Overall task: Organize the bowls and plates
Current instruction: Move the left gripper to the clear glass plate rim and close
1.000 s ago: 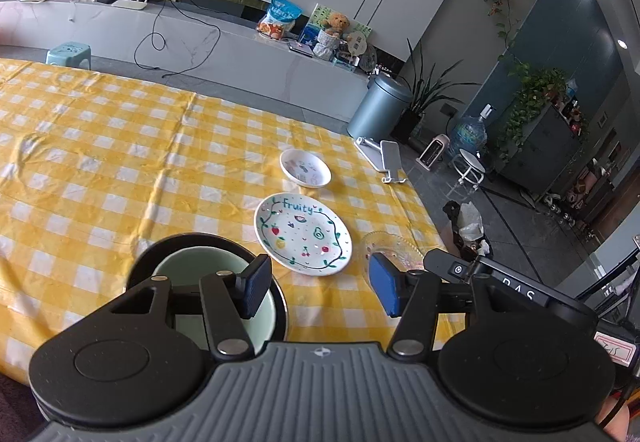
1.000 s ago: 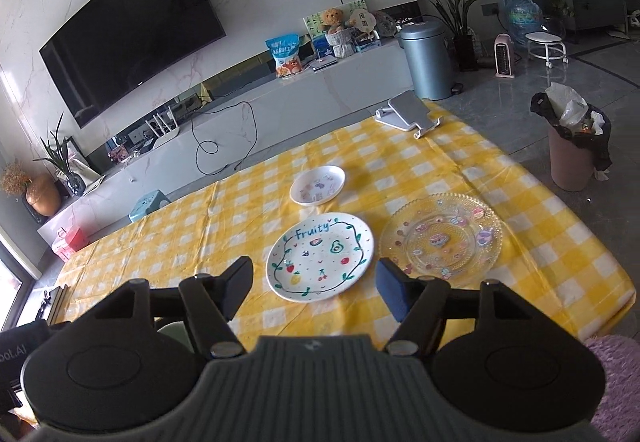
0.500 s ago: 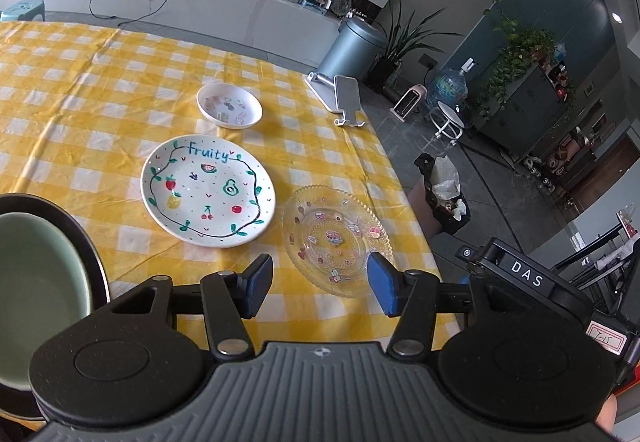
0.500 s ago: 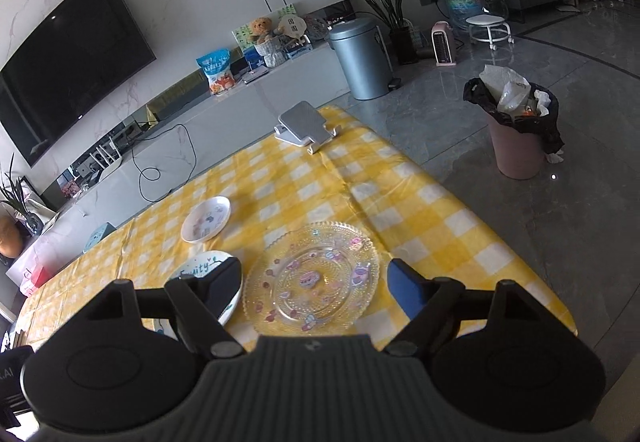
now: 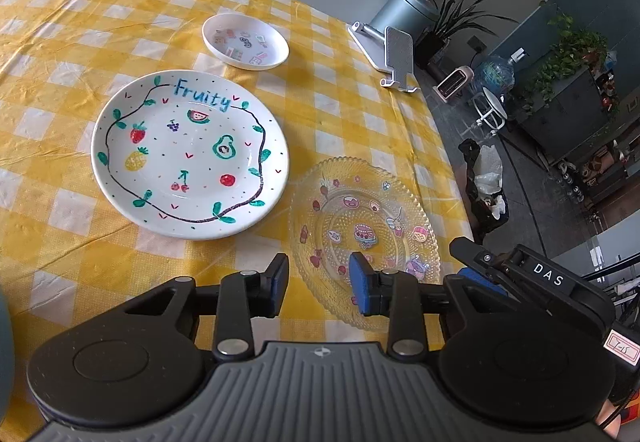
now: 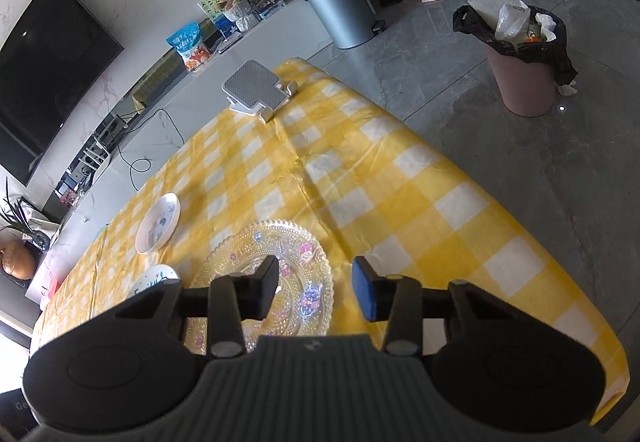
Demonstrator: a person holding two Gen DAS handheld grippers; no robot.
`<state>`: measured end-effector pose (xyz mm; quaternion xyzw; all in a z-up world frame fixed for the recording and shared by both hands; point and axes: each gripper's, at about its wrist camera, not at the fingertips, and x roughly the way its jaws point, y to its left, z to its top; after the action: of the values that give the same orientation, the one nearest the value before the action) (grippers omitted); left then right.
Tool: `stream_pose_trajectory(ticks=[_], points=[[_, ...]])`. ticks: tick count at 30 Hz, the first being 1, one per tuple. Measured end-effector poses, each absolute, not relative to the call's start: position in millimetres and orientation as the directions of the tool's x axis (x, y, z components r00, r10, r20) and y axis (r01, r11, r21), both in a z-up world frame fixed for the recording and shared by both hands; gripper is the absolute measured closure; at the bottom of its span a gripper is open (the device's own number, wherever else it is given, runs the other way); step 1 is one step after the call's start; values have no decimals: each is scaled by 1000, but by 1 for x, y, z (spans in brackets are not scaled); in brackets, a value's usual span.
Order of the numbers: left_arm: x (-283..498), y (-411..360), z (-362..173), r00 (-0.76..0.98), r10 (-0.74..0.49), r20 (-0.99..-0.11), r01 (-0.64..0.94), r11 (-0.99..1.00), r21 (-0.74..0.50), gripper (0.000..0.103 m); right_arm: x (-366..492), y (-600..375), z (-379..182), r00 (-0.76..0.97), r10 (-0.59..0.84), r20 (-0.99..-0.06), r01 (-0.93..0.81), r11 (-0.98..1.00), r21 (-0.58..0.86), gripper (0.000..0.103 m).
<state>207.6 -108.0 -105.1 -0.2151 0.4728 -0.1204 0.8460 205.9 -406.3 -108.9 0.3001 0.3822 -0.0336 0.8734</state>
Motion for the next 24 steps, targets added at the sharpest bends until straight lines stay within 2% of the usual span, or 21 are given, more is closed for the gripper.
stream_pose_trajectory(ticks=[3, 5, 12, 17, 20, 24], points=[[212, -110, -112, 526, -391, -756, -19, 883, -470, 70, 214, -409, -113, 693, 167, -702, 294, 823, 486, 67], [216, -110, -115, 524, -380, -762, -34, 885, -465, 72, 218, -411, -118, 675, 173, -717, 299, 824, 481, 77], [224, -106, -124, 514, -392, -762, -55, 872, -486, 82, 229, -407, -126, 646, 198, -737, 287, 832, 475, 80], [227, -106, -128, 511, -399, -761, -56, 868, -493, 92, 235, -407, -129, 635, 206, -744, 287, 832, 475, 89], [228, -106, -129, 515, -400, -758, -55, 867, -495, 93, 235, -407, -129, 636, 221, -739, 279, 827, 488, 95], [226, -107, -128, 524, -393, -756, -50, 871, -488, 94, 234, -406, -128, 636, 216, -741, 284, 827, 485, 96]])
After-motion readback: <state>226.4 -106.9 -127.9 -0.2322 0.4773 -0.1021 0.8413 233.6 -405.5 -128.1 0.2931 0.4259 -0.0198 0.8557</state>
